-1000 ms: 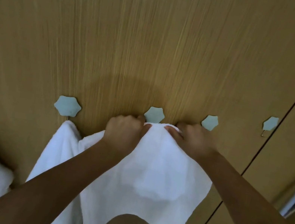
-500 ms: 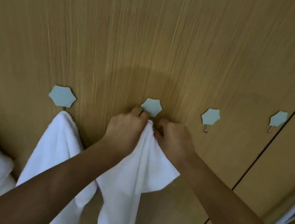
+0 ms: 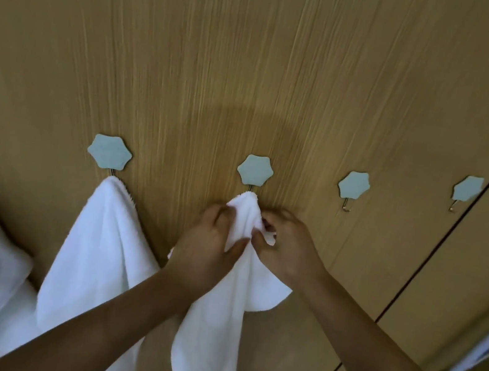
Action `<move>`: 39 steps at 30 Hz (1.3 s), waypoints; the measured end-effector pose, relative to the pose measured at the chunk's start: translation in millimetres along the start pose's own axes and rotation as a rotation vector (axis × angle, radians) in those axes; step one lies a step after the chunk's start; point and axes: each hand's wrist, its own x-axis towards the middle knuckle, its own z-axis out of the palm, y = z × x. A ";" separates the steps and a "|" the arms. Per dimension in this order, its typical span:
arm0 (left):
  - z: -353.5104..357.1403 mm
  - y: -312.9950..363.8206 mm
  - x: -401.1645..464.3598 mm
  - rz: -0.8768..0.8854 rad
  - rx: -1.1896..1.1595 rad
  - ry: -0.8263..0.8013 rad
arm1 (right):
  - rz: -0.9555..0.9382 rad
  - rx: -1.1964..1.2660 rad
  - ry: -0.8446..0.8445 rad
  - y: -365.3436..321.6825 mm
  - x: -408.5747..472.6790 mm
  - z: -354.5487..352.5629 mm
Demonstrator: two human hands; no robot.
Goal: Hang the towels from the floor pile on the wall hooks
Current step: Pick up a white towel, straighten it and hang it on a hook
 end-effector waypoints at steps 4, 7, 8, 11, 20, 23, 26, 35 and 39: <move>4.3 -1.5 2.9 -0.100 -0.154 -0.030 | 0.060 0.056 -0.047 1.7 -1.7 -1.3; 2.1 1.4 5.2 -0.204 -0.360 -0.104 | 0.213 0.138 -0.148 -2.2 -3.8 -1.3; 1.2 2.2 4.5 -0.263 -0.442 -0.146 | 0.276 0.179 -0.200 -3.7 -4.6 0.4; -3.4 2.6 -0.1 -0.425 -0.643 -0.225 | 0.450 0.378 -0.291 -6.4 -8.9 4.9; 7.0 -6.7 -20.4 -0.324 -0.390 -0.312 | 0.659 0.471 -0.260 -9.2 -35.9 28.4; 17.9 -13.0 -29.4 -0.390 -0.508 -0.344 | 0.767 0.428 -0.232 -8.6 -37.1 38.6; 17.0 -12.1 -29.2 -0.508 -0.745 -0.342 | 0.829 0.446 -0.227 -9.2 -37.9 40.0; 11.0 -16.6 -29.3 -0.565 -0.913 -0.403 | 0.813 0.524 -0.343 -10.1 -44.9 46.9; 14.1 -19.0 -28.0 -0.474 -0.651 -0.364 | 0.582 0.289 -0.239 -9.0 -46.4 36.8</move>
